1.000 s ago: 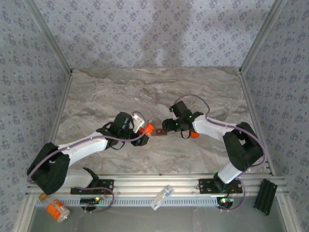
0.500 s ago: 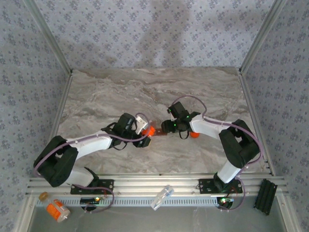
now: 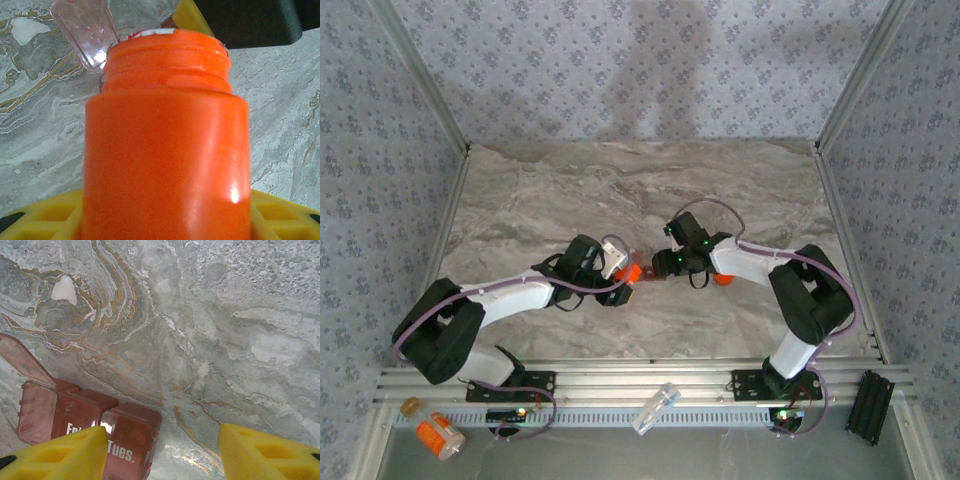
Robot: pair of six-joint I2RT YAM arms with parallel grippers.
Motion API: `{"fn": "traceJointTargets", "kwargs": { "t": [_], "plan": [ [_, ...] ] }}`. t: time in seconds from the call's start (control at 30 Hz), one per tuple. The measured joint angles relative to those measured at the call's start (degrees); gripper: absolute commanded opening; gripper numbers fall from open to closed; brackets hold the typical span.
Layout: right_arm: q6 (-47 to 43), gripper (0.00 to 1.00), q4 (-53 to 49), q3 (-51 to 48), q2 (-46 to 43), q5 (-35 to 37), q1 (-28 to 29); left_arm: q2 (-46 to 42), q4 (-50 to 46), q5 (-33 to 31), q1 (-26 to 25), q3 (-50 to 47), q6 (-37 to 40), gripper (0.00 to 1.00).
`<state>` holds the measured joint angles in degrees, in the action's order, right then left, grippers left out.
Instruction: Sort the pills into containers
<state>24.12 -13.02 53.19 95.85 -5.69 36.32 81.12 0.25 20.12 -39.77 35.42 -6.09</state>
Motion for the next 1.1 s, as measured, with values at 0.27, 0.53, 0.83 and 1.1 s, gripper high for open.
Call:
{"fn": "traceJointTargets", "kwargs": {
  "t": [0.27, 0.53, 0.83, 1.1],
  "plan": [
    [0.0, 0.6, 0.8, 0.0, 0.2, -0.4, 0.0, 1.2, 0.0, 0.0, 0.0, 0.0, 0.0, 0.0],
    [0.5, 0.57, 1.8, 0.0, 1.2, -0.8, 0.0, 2.4, 0.0, 0.2, 0.0, 0.1, 0.2, 0.0],
    [0.7, 0.56, 2.7, 0.0, 1.6, -1.2, 0.0, 2.7, -0.1, 0.2, 0.0, 0.6, 0.7, 0.0],
    [1.1, 0.56, 3.0, 0.0, 1.7, -1.2, 0.0, 3.9, -1.8, 0.2, 0.0, 3.2, 1.1, 0.0]
  ]
}}
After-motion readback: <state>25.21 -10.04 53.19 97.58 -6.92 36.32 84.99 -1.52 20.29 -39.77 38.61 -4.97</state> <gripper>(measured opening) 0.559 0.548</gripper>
